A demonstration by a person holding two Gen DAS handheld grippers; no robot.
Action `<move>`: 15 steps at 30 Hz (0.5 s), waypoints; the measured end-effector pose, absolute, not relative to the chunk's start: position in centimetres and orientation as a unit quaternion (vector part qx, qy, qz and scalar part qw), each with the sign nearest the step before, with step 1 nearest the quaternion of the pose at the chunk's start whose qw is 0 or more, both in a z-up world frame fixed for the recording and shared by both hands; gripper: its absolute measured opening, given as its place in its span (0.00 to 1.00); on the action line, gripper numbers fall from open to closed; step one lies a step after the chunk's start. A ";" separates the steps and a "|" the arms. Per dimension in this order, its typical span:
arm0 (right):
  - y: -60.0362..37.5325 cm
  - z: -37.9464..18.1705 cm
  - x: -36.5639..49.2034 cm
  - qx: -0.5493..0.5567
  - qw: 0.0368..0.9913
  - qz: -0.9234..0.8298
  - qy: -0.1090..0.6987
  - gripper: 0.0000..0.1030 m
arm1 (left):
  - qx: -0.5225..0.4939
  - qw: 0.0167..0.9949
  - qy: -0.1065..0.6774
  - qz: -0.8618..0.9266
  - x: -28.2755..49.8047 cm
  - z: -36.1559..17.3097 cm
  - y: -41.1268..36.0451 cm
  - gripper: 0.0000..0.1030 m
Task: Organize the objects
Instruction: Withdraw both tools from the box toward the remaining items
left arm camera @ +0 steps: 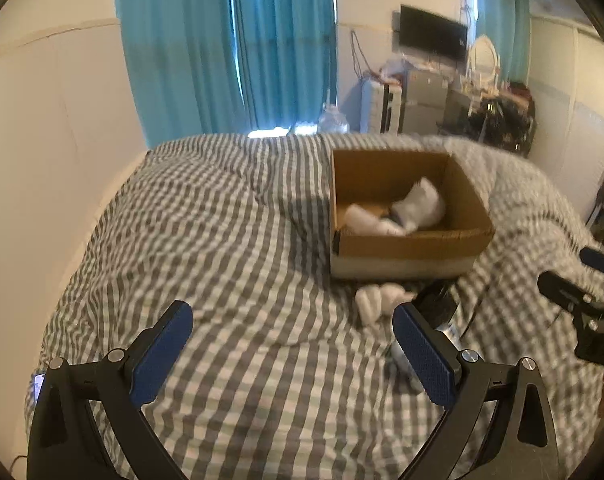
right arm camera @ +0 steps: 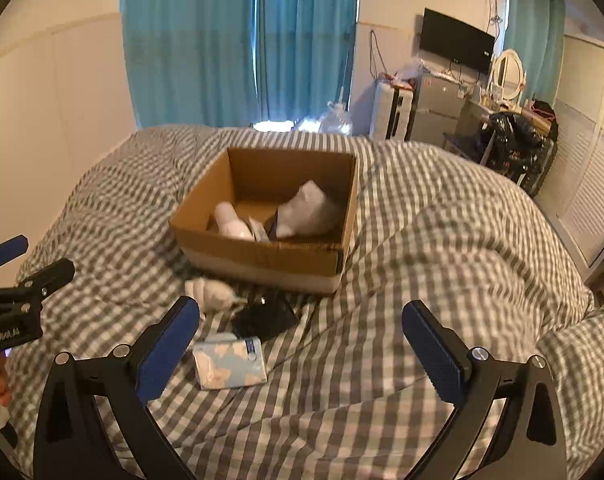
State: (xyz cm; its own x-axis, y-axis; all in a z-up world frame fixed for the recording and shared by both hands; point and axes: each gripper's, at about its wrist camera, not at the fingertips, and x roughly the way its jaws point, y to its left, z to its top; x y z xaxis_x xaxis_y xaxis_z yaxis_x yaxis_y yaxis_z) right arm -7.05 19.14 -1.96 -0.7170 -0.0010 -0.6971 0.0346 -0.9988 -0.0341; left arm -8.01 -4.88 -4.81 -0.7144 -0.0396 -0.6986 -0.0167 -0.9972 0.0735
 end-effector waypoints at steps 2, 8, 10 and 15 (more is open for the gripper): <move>19.1 -3.2 -7.2 0.383 0.013 -0.923 0.017 0.99 | 0.384 0.007 -0.046 -0.922 -8.1 -5.6 -4.7 1.00; 18.1 -7.0 -8.8 0.422 0.025 -0.906 0.018 0.99 | 0.411 0.007 -0.042 -0.911 -9.2 -8.7 -4.8 1.00; 17.3 -8.6 -9.4 0.438 0.030 -0.898 0.031 0.99 | 0.417 0.015 -0.049 -0.907 -9.6 -9.7 -4.9 1.00; 15.0 -11.7 -10.8 0.470 0.066 -0.879 0.048 0.99 | 0.434 0.011 -0.044 -0.900 -10.4 -11.1 -5.4 1.00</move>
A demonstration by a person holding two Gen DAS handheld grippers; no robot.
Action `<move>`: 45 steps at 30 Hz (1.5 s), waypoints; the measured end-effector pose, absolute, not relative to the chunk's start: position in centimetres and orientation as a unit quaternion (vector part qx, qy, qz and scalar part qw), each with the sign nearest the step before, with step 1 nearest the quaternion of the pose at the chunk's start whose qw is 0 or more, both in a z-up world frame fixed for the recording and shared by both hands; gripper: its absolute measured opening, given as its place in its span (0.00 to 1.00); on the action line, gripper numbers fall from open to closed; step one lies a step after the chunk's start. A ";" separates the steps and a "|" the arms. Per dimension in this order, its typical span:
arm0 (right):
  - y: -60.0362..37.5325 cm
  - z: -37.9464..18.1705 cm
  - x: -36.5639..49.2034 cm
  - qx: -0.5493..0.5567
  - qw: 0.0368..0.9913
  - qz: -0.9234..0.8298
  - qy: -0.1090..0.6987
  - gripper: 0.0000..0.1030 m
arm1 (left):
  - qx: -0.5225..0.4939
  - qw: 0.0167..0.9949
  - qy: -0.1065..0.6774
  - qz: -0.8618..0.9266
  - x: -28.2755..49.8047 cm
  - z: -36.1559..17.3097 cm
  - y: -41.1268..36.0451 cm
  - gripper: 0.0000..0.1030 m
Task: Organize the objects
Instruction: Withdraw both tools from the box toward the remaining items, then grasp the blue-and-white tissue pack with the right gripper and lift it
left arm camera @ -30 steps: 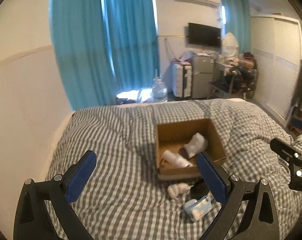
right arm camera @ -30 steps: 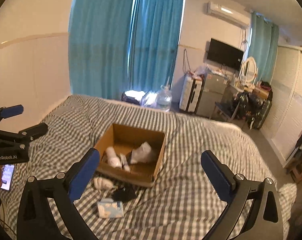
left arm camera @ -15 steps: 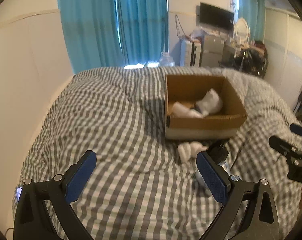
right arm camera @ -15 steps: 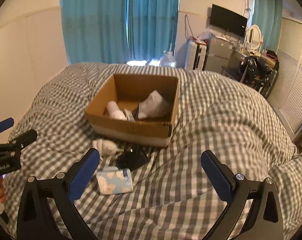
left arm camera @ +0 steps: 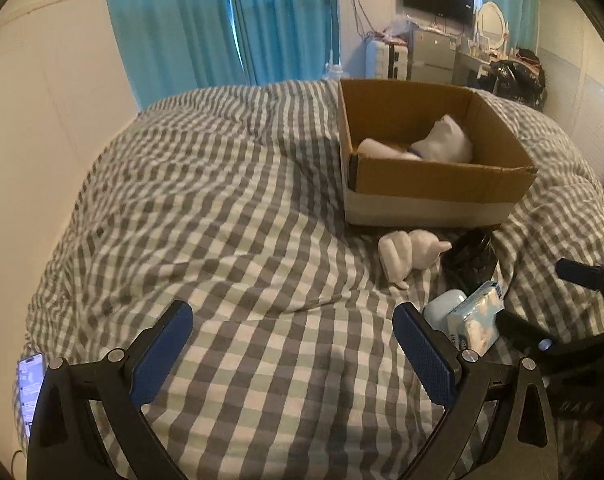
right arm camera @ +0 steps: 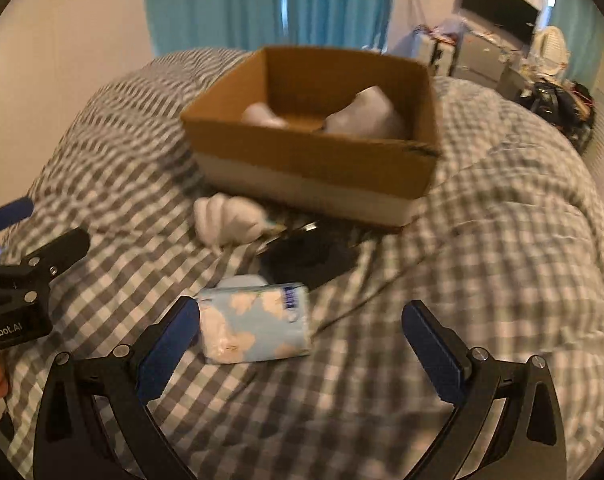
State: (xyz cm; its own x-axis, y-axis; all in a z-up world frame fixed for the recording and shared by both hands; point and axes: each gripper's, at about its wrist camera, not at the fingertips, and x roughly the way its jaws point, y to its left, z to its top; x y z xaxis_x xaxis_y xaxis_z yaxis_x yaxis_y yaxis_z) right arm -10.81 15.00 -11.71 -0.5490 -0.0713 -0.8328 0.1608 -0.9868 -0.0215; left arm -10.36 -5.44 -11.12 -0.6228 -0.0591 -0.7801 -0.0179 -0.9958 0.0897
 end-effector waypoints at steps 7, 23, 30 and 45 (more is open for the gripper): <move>13.5 -13.6 -12.2 0.488 0.092 -0.866 0.055 0.99 | 0.450 0.012 -0.038 -0.892 -11.4 -12.3 -5.8 1.00; 13.6 -14.2 -12.3 0.496 0.106 -0.860 0.049 0.71 | 0.457 0.009 -0.028 -0.889 -11.4 -12.3 -5.9 1.00; 15.8 -10.7 -11.4 0.460 0.086 -0.882 0.059 0.71 | 0.461 -0.002 -0.026 -0.887 -12.2 -11.6 -4.5 1.00; 19.6 -8.8 -14.5 0.443 0.065 -0.891 0.081 0.71 | 0.494 -0.028 -0.040 -0.868 -17.6 -14.1 0.6 1.00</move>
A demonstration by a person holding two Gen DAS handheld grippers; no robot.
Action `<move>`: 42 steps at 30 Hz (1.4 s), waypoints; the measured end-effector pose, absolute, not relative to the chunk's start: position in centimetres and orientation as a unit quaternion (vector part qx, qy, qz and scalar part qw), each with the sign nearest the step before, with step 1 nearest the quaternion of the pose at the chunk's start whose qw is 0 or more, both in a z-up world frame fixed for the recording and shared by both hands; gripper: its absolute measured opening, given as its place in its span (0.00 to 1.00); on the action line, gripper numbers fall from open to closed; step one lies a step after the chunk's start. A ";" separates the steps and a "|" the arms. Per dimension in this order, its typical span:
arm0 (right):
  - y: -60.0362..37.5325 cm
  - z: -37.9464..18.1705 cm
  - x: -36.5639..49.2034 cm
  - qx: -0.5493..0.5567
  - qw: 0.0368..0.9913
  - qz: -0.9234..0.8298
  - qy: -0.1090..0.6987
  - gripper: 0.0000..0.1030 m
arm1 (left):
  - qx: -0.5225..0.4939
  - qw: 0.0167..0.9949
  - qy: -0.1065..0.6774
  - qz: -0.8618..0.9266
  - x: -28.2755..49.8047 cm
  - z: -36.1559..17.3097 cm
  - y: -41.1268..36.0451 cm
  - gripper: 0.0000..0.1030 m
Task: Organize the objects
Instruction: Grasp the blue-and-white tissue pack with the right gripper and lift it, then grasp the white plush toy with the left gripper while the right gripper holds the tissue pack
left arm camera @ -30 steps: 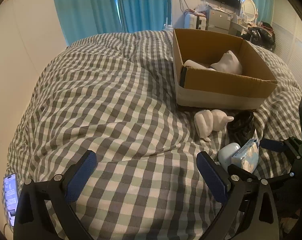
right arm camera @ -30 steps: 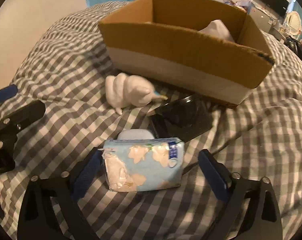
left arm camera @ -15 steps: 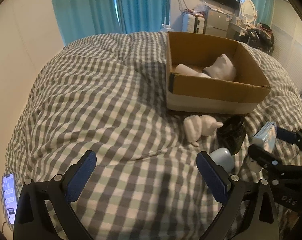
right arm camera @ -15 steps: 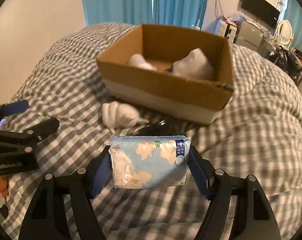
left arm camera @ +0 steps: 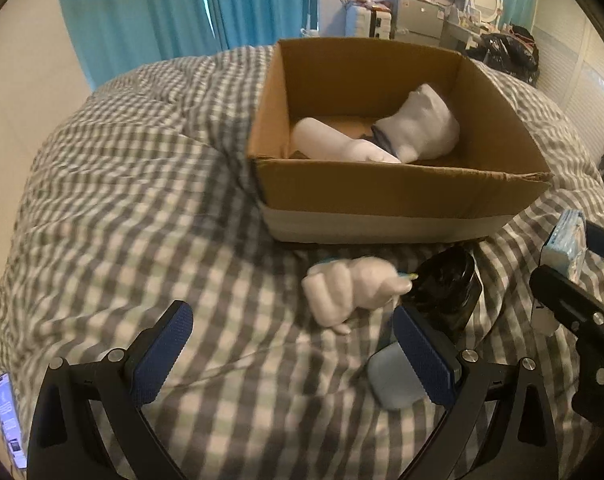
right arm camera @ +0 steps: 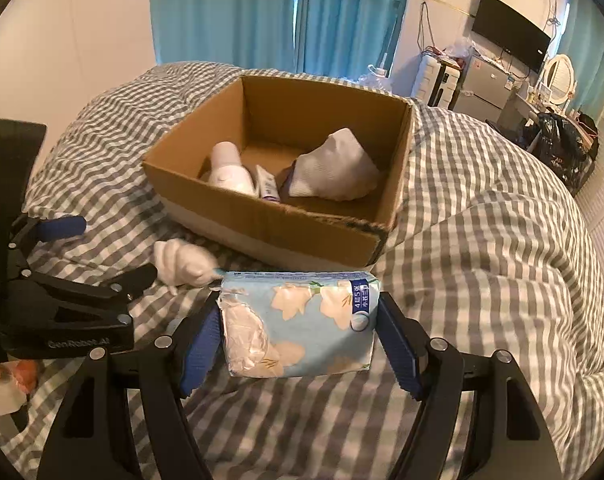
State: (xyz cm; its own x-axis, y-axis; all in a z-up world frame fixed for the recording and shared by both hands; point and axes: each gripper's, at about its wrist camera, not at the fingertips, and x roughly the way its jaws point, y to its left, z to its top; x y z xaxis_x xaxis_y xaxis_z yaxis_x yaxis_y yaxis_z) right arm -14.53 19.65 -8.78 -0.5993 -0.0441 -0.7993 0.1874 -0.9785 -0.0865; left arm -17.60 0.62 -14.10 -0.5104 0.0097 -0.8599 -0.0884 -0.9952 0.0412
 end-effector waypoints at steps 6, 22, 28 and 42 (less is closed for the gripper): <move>20.6 -10.3 -15.5 0.450 0.056 -0.889 0.070 0.71 | -0.513 0.039 0.032 0.857 -19.4 -16.0 1.8 1.00; 21.6 -11.9 -15.8 0.461 0.060 -0.884 0.041 0.71 | -0.530 0.052 0.004 0.846 -22.0 -18.8 2.6 0.83; 21.4 -12.1 -15.6 0.463 0.058 -0.883 0.040 0.71 | -0.538 0.061 0.013 0.841 -21.3 -18.8 2.7 0.63; 21.0 -11.0 -13.2 0.458 0.053 -0.887 0.022 0.71 | -0.519 0.050 0.035 0.852 -16.3 -15.6 1.7 0.63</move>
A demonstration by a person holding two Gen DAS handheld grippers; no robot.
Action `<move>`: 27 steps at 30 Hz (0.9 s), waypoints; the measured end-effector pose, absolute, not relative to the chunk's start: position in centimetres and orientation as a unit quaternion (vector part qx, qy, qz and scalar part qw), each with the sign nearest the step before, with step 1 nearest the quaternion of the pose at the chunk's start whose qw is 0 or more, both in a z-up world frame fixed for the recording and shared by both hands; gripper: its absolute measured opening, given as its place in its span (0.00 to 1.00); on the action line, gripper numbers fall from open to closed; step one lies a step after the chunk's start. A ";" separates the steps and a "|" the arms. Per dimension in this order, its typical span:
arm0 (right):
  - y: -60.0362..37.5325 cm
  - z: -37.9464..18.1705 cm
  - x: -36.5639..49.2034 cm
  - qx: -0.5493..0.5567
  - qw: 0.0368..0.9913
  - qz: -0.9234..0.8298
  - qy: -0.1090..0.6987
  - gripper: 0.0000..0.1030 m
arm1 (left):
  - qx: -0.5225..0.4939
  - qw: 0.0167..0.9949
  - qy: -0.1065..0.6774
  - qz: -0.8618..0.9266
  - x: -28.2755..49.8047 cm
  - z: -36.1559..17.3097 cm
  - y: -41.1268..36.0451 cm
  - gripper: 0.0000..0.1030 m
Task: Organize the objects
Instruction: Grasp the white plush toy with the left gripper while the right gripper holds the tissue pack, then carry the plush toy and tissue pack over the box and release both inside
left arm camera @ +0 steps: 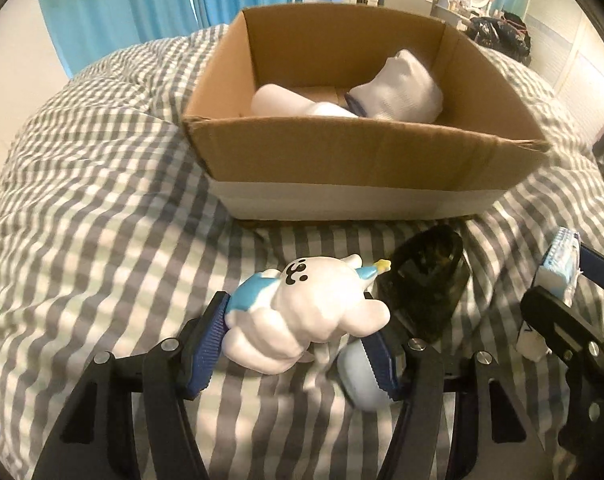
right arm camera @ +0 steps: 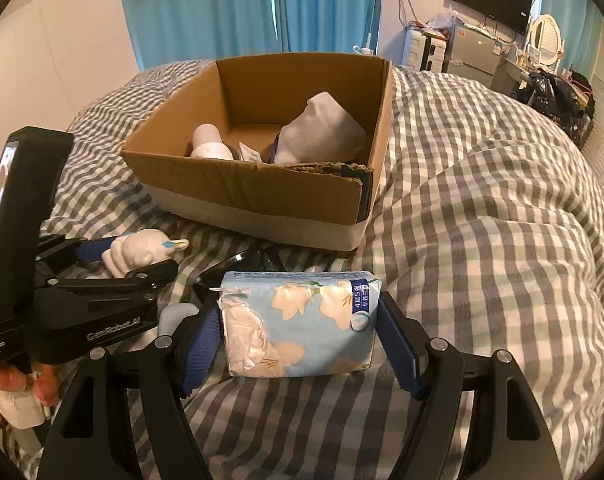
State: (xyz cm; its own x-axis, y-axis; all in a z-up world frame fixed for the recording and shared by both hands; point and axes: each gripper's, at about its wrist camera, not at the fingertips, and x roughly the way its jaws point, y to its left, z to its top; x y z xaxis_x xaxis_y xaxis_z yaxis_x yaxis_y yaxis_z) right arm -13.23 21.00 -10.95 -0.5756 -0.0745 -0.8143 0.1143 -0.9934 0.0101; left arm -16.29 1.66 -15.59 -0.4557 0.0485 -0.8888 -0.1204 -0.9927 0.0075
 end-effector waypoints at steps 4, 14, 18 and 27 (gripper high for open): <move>20.3 -9.9 -12.1 0.446 0.049 -0.893 0.038 0.71 | -0.506 0.053 0.035 0.860 -14.3 -14.1 2.2 0.63; 19.0 -6.7 -8.9 0.419 0.043 -0.905 0.059 0.71 | -0.474 0.062 0.034 0.877 -11.4 -10.4 2.2 0.63; 18.8 -5.1 -8.0 0.405 0.038 -0.911 0.066 0.71 | -0.462 0.064 0.035 0.884 -10.8 -9.4 2.0 0.63; 18.6 -1.5 -7.0 0.374 0.035 -0.924 0.076 0.71 | -0.426 0.077 0.027 0.901 -10.5 -5.2 1.8 0.63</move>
